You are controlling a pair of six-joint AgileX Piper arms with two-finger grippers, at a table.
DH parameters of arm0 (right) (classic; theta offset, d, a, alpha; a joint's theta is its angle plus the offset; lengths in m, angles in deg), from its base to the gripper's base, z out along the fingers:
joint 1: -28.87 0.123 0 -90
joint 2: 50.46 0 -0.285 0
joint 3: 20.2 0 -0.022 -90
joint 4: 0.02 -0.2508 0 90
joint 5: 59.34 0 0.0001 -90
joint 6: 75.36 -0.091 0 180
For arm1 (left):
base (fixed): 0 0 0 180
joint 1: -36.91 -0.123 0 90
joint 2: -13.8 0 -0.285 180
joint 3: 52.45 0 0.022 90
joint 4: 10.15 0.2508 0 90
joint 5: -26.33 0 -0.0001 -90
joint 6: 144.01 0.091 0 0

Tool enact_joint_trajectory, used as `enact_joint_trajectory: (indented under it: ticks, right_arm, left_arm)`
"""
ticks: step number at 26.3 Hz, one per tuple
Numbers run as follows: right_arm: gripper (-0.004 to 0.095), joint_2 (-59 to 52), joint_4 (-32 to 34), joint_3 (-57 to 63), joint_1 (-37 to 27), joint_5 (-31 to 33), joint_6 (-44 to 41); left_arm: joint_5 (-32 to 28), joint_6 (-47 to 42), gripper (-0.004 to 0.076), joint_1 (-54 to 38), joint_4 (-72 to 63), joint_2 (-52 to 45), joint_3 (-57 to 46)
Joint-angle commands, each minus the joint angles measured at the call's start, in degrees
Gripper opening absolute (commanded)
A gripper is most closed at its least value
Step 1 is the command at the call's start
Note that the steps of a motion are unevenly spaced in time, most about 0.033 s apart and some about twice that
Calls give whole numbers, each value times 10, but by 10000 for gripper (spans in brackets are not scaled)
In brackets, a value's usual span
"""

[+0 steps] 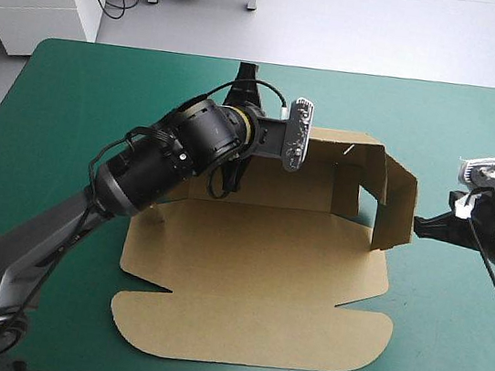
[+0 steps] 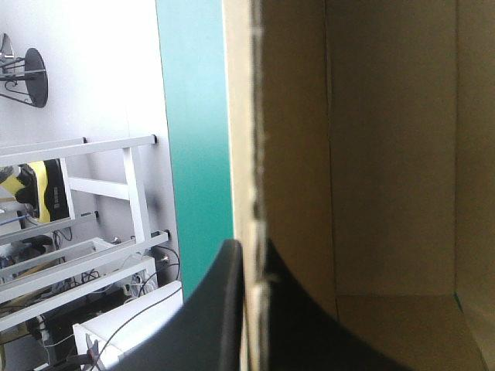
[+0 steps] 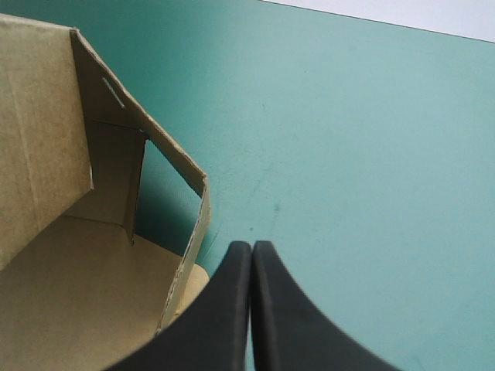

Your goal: Fold the box

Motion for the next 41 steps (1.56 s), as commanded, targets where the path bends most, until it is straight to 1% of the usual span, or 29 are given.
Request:
enact_joint_trajectory:
  ticks: [1,4,8,16,23,27,31,33,34,36,37,38,40,41]
  right_arm:
    - [-19,-6,1,-16,-5,-31,0]
    - [-19,-6,1,-16,-5,-31,0]
    - [-19,-6,1,-16,-5,-31,0]
    - [-19,-6,1,-16,-5,-31,-1]
    - [-19,-5,1,-16,-5,-31,-1]
    - [-19,-5,1,-16,-5,-37,-1]
    - [-19,-5,1,-16,-5,-38,-5]
    - [-19,1,-1,-16,-5,-38,-5]
    - [-19,11,-13,-16,-5,-35,-5]
    - [-19,27,-37,-16,-5,-34,3]
    - [-19,38,-62,-16,-5,-34,20]
    - [-19,56,-112,-18,-5,-38,58]
    - [-19,90,-160,-43,-5,-42,96]
    - [-19,114,-165,-70,-5,-40,95]
  left_arm:
    - [-28,-3,-1,-8,12,-19,18]
    - [-27,16,-8,-30,-16,-15,15]
    - [-46,43,-8,-64,-76,-15,-8]
    - [-134,55,-8,-68,-65,-15,-87]
    - [-180,27,-8,-68,15,-15,-143]
    - [-231,-14,-8,-68,80,-15,-182]
    - [-263,-45,-8,-68,130,-15,-212]
    - [-291,-89,-8,-69,188,-15,-244]
    - [-314,-127,-8,-69,217,-15,-261]
    - [-340,-170,-8,-69,247,-15,-278]
    - [-348,-191,-8,-69,261,-15,-284]
    - [-351,-206,-8,-69,265,-15,-285]
    - [-352,-228,-8,-69,291,-15,-285]
    - [-352,-253,-8,-69,314,-15,-285]
